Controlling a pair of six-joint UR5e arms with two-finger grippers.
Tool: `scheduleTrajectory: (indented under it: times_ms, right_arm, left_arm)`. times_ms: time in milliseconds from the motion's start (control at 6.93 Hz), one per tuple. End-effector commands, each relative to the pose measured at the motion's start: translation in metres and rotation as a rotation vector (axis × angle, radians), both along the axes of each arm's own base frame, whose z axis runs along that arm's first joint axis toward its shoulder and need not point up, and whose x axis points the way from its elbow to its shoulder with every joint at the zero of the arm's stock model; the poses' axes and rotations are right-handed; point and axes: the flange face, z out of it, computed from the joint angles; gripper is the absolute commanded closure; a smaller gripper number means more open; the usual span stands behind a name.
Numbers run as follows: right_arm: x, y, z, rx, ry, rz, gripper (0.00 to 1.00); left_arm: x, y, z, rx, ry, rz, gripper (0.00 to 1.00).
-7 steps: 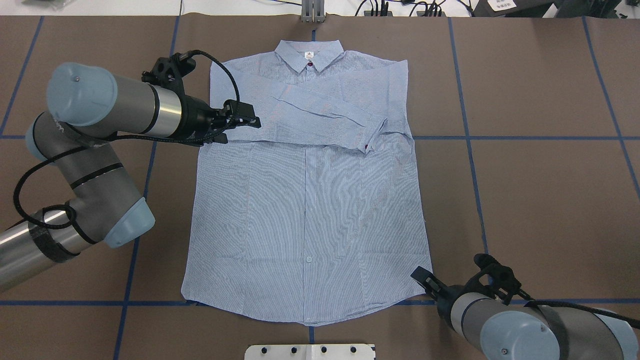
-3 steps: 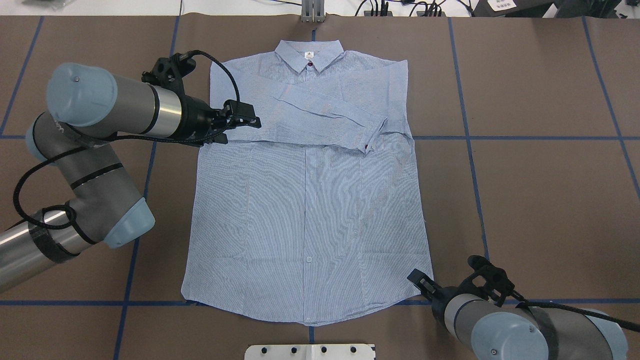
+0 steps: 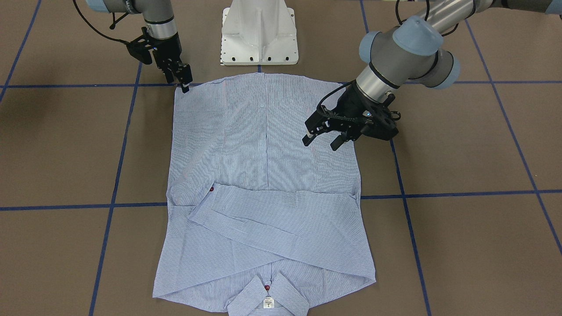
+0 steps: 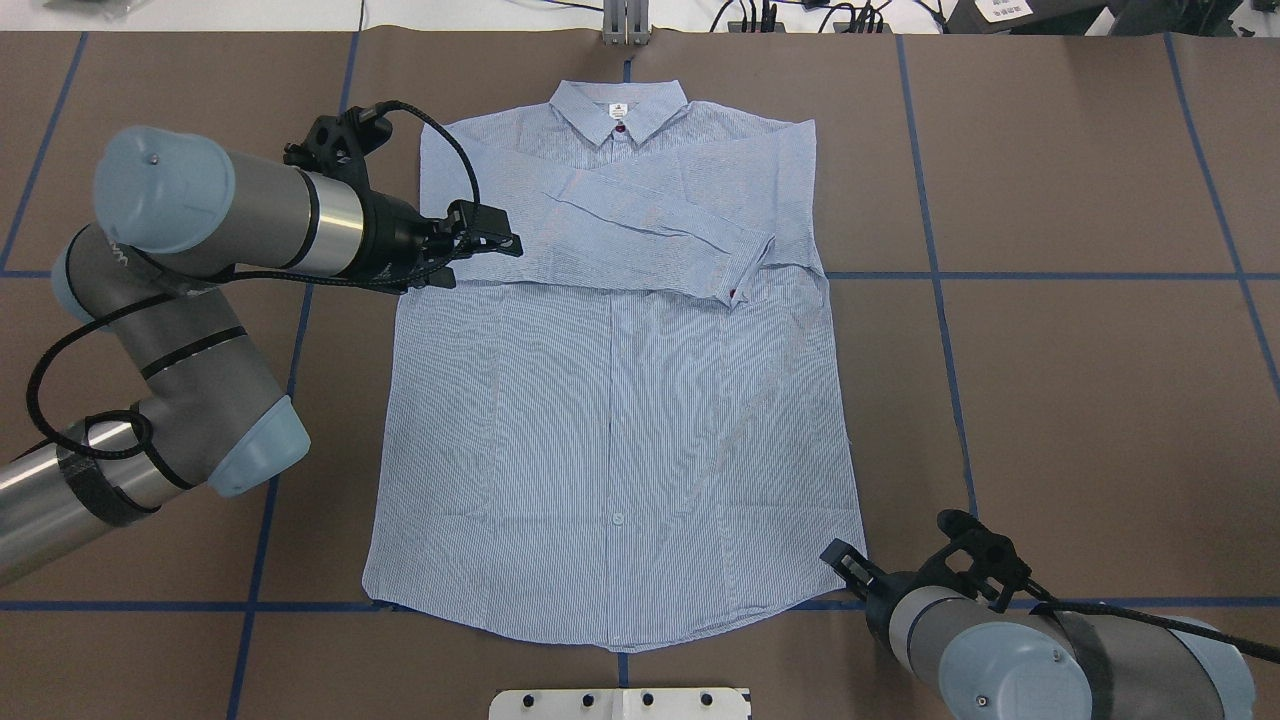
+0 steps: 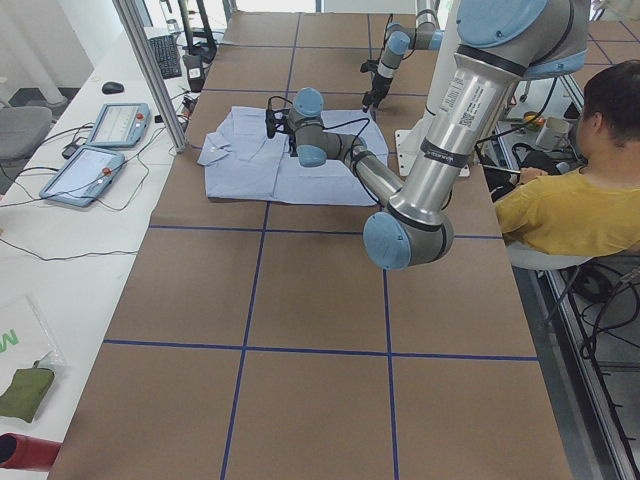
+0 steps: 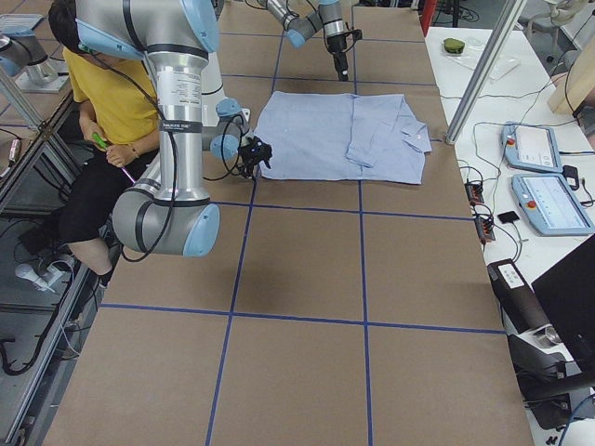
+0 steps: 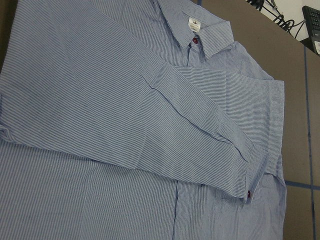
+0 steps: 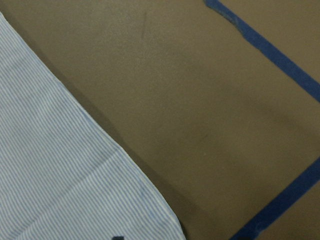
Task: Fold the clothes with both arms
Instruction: 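Move the left gripper to the hem corner nearest the robot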
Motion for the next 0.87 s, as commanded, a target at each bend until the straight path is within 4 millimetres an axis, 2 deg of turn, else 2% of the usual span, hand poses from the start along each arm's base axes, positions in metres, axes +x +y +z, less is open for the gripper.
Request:
scheduleTrajectory:
  times_ms: [0, 144, 289, 433, 577, 721]
  right_arm:
    - [0.0, -0.001, 0.0, 0.0, 0.002, 0.001, 0.36]
    - [0.0, -0.006, -0.003, 0.001, -0.004, 0.013, 0.65]
    - [0.001, -0.007, -0.002, 0.0, 0.005, 0.016, 0.76]
    - [0.002, -0.009, -0.002, -0.001, 0.009, 0.02, 1.0]
    - [0.003, -0.011, -0.001, -0.003, 0.009, 0.022, 1.0]
    - [-0.001, -0.017, -0.015, -0.002, -0.013, 0.031, 1.0]
  left_arm:
    - [-0.001, -0.001, 0.0, 0.0, 0.0, -0.001, 0.04]
    - [0.0, 0.0, 0.0, 0.0, 0.0, 0.0, 0.04]
    - [0.0, 0.0, 0.0, -0.004, 0.001, -0.001, 0.04]
    - [0.001, 0.001, 0.0, -0.016, 0.005, -0.002, 0.04]
    - [0.001, 0.001, 0.0, -0.02, 0.006, -0.003, 0.04]
    - [0.002, 0.001, 0.001, -0.041, 0.008, -0.007, 0.04]
